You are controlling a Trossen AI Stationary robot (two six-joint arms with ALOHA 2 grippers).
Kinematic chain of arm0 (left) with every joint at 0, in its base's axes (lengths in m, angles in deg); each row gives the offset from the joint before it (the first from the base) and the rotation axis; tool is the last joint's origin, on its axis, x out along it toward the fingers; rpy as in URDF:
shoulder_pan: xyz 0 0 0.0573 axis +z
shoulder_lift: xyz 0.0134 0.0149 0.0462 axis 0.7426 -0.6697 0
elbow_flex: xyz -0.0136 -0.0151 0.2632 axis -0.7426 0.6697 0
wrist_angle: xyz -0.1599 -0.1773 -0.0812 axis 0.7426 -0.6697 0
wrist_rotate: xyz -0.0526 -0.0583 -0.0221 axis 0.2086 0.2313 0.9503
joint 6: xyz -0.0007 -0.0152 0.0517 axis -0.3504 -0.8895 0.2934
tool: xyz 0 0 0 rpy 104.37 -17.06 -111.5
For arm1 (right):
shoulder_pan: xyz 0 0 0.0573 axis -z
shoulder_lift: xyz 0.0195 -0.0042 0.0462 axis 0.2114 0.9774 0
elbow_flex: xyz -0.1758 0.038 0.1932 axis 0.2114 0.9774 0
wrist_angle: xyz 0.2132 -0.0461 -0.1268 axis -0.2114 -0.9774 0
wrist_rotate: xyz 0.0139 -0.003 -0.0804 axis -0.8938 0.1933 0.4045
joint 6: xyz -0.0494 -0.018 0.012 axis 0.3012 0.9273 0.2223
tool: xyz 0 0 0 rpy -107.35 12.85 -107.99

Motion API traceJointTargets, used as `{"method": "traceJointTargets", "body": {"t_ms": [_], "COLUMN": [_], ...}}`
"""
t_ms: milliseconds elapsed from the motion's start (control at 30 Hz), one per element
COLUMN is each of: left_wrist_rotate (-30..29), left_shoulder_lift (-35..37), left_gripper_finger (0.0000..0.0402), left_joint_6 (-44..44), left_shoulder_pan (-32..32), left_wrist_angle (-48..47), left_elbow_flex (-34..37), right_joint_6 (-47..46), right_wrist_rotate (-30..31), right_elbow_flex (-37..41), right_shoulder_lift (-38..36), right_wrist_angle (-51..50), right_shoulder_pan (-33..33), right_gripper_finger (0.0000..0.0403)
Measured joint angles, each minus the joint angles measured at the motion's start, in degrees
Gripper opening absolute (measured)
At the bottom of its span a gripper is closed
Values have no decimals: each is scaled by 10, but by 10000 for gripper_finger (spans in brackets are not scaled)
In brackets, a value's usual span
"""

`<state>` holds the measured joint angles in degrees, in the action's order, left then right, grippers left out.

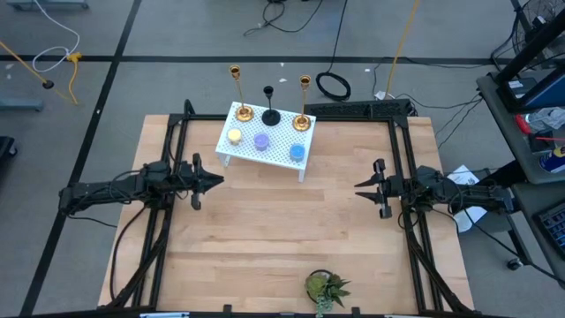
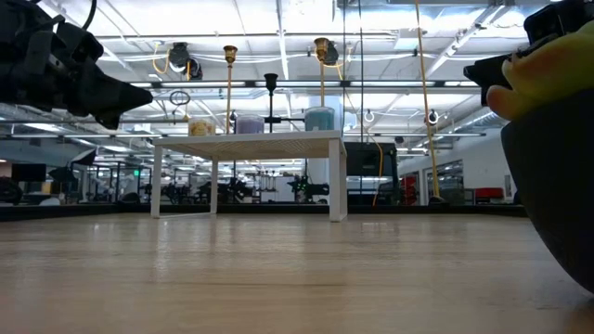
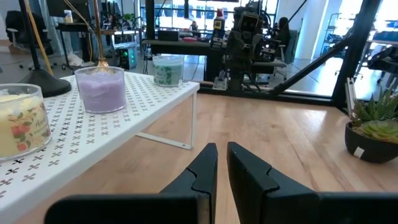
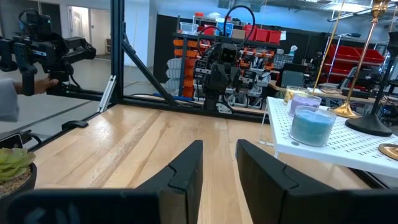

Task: Pick & Place candle stick holders
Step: Return to Home Position

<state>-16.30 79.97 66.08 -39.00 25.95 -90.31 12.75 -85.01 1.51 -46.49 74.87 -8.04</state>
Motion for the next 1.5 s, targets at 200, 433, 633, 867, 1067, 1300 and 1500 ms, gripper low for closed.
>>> {"method": "traceJointTargets", "body": {"t_ms": [200,433,633,867,1067,1300,1500], "left_wrist_rotate": [0,0,0,0,0,0,0], "left_shoulder_lift": [0,0,0,0,0,0,0], "left_gripper_finger": [42,42,42,42,42,42,42], "left_joint_6": [0,0,0,0,0,0,0], "left_shoulder_pan": [0,0,0,0,0,0,0], "left_wrist_angle": [0,7,8,8,8,8,8], "left_elbow_flex": [0,-1,-1,-1,0,0,0], "right_joint_6": [0,0,0,0,0,0,0], "right_wrist_rotate": [0,0,0,0,0,0,0], "right_elbow_flex": [0,0,0,0,0,0,0], "right_shoulder_lift": [0,0,0,0,0,0,0], "right_wrist_angle": [0,0,0,0,0,0,0], "right_shoulder_pan": [0,0,0,0,0,0,0], "right_gripper_finger": [94,94,95,95,94,95,95]}}
